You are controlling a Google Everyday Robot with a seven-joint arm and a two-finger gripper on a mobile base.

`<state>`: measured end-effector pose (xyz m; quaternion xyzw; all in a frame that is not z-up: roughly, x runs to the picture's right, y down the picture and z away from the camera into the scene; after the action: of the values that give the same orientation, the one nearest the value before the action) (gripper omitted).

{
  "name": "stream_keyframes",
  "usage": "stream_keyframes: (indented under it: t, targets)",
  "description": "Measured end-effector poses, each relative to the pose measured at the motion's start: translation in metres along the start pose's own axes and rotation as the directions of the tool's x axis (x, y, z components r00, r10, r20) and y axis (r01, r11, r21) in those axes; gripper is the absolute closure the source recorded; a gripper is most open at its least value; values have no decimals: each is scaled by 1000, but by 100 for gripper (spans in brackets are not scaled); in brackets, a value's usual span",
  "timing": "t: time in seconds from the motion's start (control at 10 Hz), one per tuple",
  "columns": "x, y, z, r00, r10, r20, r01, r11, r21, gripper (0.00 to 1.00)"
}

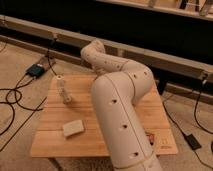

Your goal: Place the pepper in the ceramic bowl

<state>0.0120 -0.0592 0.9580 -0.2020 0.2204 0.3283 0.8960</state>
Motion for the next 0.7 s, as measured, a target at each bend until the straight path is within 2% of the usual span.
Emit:
stream_keyframes:
  t: [0.7]
  targets:
    - [5,-2,0,1000,-4,-2,4,1000,7,24]
